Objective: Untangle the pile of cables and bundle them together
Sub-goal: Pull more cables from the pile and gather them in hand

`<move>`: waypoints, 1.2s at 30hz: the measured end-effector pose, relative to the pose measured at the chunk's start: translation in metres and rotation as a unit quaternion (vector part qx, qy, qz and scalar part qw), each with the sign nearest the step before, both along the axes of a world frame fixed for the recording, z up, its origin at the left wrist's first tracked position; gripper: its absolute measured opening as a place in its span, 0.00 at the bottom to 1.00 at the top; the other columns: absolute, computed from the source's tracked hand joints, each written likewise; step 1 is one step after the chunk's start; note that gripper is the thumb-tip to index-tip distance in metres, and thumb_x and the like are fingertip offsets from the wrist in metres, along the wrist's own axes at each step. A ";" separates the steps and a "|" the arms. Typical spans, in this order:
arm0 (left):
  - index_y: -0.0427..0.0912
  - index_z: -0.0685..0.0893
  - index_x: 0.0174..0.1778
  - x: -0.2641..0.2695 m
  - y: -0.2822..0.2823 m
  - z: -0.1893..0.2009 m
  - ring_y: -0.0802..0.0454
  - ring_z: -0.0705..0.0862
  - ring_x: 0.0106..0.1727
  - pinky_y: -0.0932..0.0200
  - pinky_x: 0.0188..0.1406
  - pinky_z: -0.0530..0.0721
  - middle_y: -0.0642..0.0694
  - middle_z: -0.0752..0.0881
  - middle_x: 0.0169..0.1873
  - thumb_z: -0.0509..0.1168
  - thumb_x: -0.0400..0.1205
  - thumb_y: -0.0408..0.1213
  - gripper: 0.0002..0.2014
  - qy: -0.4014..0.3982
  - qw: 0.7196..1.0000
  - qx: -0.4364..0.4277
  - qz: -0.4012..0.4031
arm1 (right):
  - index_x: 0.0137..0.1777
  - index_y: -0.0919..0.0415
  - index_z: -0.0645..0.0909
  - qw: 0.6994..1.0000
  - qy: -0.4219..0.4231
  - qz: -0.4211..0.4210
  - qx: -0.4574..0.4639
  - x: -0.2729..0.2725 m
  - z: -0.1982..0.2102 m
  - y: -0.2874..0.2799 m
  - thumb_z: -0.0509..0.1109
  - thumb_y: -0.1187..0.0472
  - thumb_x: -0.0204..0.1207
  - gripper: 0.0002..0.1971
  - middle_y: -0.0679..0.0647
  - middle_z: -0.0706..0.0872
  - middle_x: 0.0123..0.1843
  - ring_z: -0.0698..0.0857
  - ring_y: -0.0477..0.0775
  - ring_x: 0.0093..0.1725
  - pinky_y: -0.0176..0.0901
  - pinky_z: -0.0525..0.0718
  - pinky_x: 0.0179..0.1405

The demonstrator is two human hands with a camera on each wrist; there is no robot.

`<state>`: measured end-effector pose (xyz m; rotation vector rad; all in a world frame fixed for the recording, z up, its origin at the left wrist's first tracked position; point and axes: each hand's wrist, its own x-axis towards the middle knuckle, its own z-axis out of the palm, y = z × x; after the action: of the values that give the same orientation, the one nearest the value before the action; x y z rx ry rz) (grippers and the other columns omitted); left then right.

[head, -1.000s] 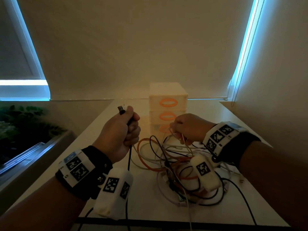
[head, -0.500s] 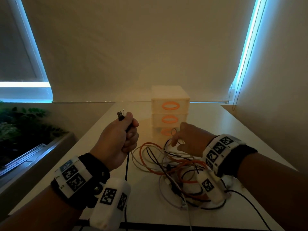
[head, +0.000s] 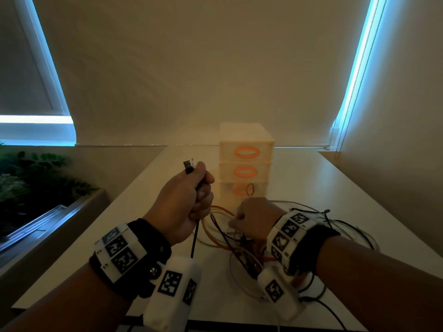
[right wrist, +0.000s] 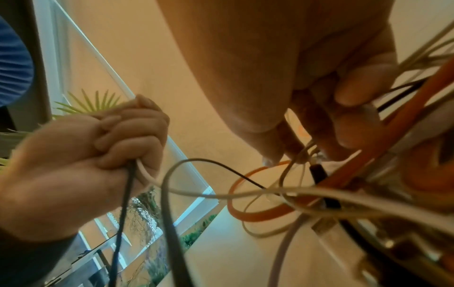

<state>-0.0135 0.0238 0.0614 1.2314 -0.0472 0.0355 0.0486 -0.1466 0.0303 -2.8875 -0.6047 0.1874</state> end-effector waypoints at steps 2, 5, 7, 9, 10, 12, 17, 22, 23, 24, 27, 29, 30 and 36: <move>0.40 0.77 0.42 0.000 0.001 0.004 0.55 0.59 0.21 0.60 0.19 0.54 0.48 0.64 0.25 0.54 0.93 0.49 0.19 0.002 1.000 -0.002 -0.004 | 0.34 0.57 0.84 1.000 0.003 -0.021 0.017 0.001 -0.001 0.003 0.70 0.42 0.75 0.18 0.51 0.86 0.35 0.86 0.52 0.39 0.48 0.88 0.44; 0.40 0.77 0.42 -0.002 0.004 0.008 0.56 0.60 0.21 0.61 0.19 0.54 0.48 0.65 0.25 0.54 0.93 0.49 0.19 0.006 1.000 -0.001 -0.006 | 0.43 0.55 0.85 0.997 0.012 -0.042 0.060 -0.003 0.006 0.002 0.72 0.53 0.73 0.06 0.52 0.88 0.45 0.87 0.54 0.47 0.48 0.89 0.48; 0.40 0.77 0.43 -0.002 0.006 0.010 0.56 0.61 0.20 0.62 0.17 0.55 0.48 0.66 0.25 0.54 0.93 0.49 0.19 0.010 1.000 -0.001 -0.006 | 0.48 0.56 0.83 0.984 0.052 -0.050 0.161 -0.008 0.017 -0.001 0.71 0.62 0.76 0.03 0.55 0.89 0.48 0.90 0.56 0.46 0.51 0.91 0.48; 0.39 0.77 0.44 -0.002 0.008 0.010 0.56 0.62 0.20 0.63 0.16 0.57 0.48 0.67 0.24 0.54 0.93 0.49 0.19 0.019 1.000 0.001 0.002 | 0.54 0.63 0.80 0.928 0.140 -0.071 0.339 -0.017 0.031 -0.002 0.68 0.70 0.79 0.06 0.62 0.91 0.48 0.92 0.58 0.40 0.51 0.92 0.42; 0.39 0.77 0.44 -0.001 0.008 0.010 0.56 0.62 0.20 0.63 0.16 0.57 0.48 0.68 0.24 0.53 0.93 0.48 0.19 0.025 1.000 0.000 0.009 | 0.57 0.65 0.78 0.883 0.188 -0.079 0.422 -0.022 0.039 -0.003 0.66 0.72 0.80 0.08 0.65 0.90 0.49 0.92 0.59 0.38 0.49 0.91 0.38; 0.39 0.76 0.45 -0.001 0.007 0.009 0.56 0.63 0.21 0.63 0.16 0.59 0.48 0.69 0.25 0.54 0.93 0.49 0.18 0.038 0.999 -0.003 0.017 | 0.60 0.65 0.78 0.820 0.218 -0.079 0.524 -0.032 0.052 -0.006 0.65 0.73 0.81 0.09 0.65 0.90 0.51 0.90 0.56 0.35 0.43 0.86 0.31; 0.38 0.79 0.49 -0.002 -0.006 0.007 0.55 0.64 0.24 0.62 0.19 0.60 0.48 0.70 0.27 0.55 0.93 0.49 0.18 0.045 0.999 0.005 0.023 | 0.56 0.64 0.81 0.774 0.121 -0.055 0.619 -0.041 0.061 -0.003 0.69 0.70 0.80 0.06 0.59 0.93 0.47 0.85 0.50 0.33 0.41 0.82 0.30; 0.39 0.80 0.50 -0.004 -0.020 0.011 0.55 0.58 0.25 0.60 0.23 0.56 0.48 0.64 0.28 0.60 0.90 0.50 0.16 -0.005 0.999 0.009 0.041 | 0.52 0.63 0.81 0.774 0.086 -0.017 0.628 -0.046 0.059 0.007 0.73 0.66 0.79 0.05 0.59 0.91 0.41 0.86 0.51 0.34 0.42 0.83 0.34; 0.40 0.79 0.45 -0.005 -0.023 0.012 0.55 0.58 0.24 0.61 0.22 0.57 0.48 0.63 0.28 0.62 0.90 0.49 0.15 -0.018 0.999 0.013 0.039 | 0.50 0.62 0.82 0.784 0.077 -0.012 0.616 -0.046 0.057 0.010 0.74 0.64 0.79 0.04 0.57 0.90 0.39 0.86 0.51 0.33 0.42 0.83 0.35; 0.40 0.77 0.42 -0.005 -0.025 0.012 0.56 0.59 0.23 0.62 0.20 0.59 0.47 0.63 0.27 0.63 0.89 0.47 0.15 -0.025 0.999 0.012 0.040 | 0.49 0.61 0.83 0.789 0.070 -0.010 0.611 -0.046 0.055 0.013 0.74 0.63 0.79 0.03 0.55 0.89 0.37 0.85 0.49 0.32 0.42 0.83 0.36; 0.33 0.81 0.47 -0.003 -0.028 0.013 0.56 0.64 0.22 0.64 0.17 0.65 0.45 0.69 0.28 0.63 0.89 0.45 0.16 -0.029 0.998 -0.023 0.053 | 0.50 0.62 0.84 0.762 0.095 -0.011 0.640 -0.046 0.052 0.019 0.73 0.64 0.79 0.03 0.53 0.88 0.37 0.85 0.48 0.32 0.42 0.83 0.37; 0.30 0.84 0.53 -0.001 -0.026 0.014 0.55 0.65 0.23 0.64 0.16 0.65 0.45 0.70 0.29 0.63 0.90 0.46 0.18 -0.034 0.996 -0.043 0.074 | 0.53 0.63 0.82 0.763 0.123 -0.004 0.635 -0.049 0.052 0.018 0.72 0.62 0.81 0.05 0.55 0.88 0.37 0.85 0.49 0.32 0.42 0.83 0.32; 0.31 0.84 0.53 0.000 -0.023 0.016 0.56 0.62 0.23 0.64 0.17 0.63 0.46 0.68 0.28 0.62 0.90 0.46 0.18 -0.040 0.994 -0.056 0.084 | 0.53 0.62 0.82 0.782 0.130 -0.003 0.610 -0.051 0.052 0.016 0.70 0.59 0.82 0.06 0.55 0.87 0.34 0.83 0.49 0.29 0.41 0.81 0.28; 0.32 0.83 0.61 -0.003 -0.016 0.020 0.54 0.52 0.28 0.63 0.19 0.57 0.49 0.61 0.28 0.63 0.89 0.46 0.18 -0.051 0.996 -0.064 0.044 | 0.48 0.63 0.81 0.805 0.127 0.010 0.580 -0.055 0.041 0.011 0.59 0.56 0.88 0.14 0.53 0.73 0.23 0.66 0.47 0.18 0.37 0.64 0.19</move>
<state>-0.0163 0.0079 0.0813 1.1027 -0.0783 0.1757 -0.0066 -0.1357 0.0714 -1.6243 -0.4492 0.1287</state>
